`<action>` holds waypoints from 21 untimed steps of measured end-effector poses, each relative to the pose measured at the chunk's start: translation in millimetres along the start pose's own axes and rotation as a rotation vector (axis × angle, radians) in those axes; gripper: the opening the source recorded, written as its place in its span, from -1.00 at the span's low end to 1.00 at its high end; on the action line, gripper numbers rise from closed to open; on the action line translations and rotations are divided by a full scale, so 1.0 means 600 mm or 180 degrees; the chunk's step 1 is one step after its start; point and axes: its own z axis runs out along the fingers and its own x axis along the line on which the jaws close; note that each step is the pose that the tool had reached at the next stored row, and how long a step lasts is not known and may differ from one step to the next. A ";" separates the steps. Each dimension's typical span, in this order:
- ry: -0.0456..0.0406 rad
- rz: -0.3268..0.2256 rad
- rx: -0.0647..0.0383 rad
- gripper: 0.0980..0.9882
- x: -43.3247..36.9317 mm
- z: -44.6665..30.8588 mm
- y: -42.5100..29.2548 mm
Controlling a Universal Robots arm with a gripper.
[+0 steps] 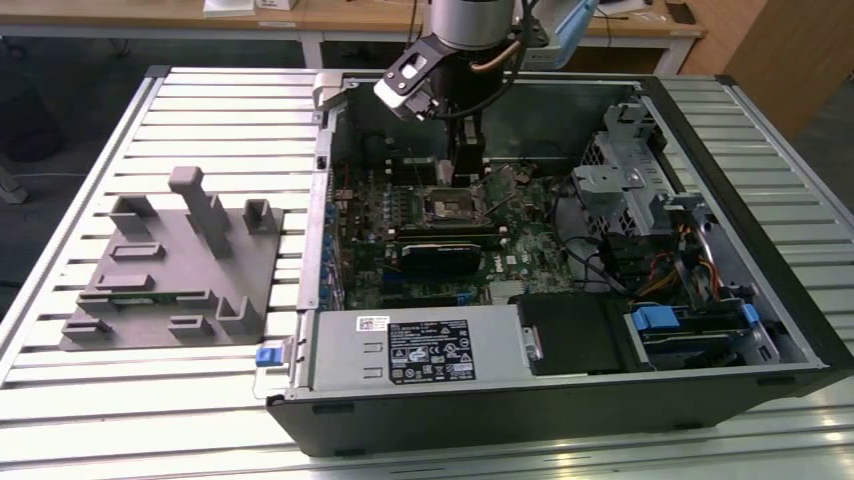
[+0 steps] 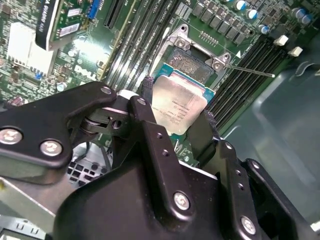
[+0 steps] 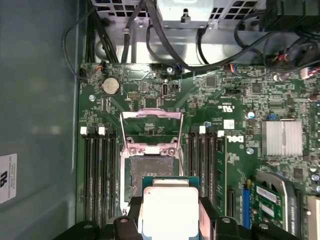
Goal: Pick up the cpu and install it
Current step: 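Place the cpu into insertion slot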
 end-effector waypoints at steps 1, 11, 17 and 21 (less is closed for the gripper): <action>0.0000 -0.0013 0.0000 -0.02 0.001 0.003 0.000; 0.0001 -0.0033 0.0000 -0.02 0.004 0.033 0.003; 0.0002 -0.0057 0.0000 -0.02 0.006 0.044 0.006; 0.0002 -0.0059 -0.0001 -0.02 0.008 0.051 0.007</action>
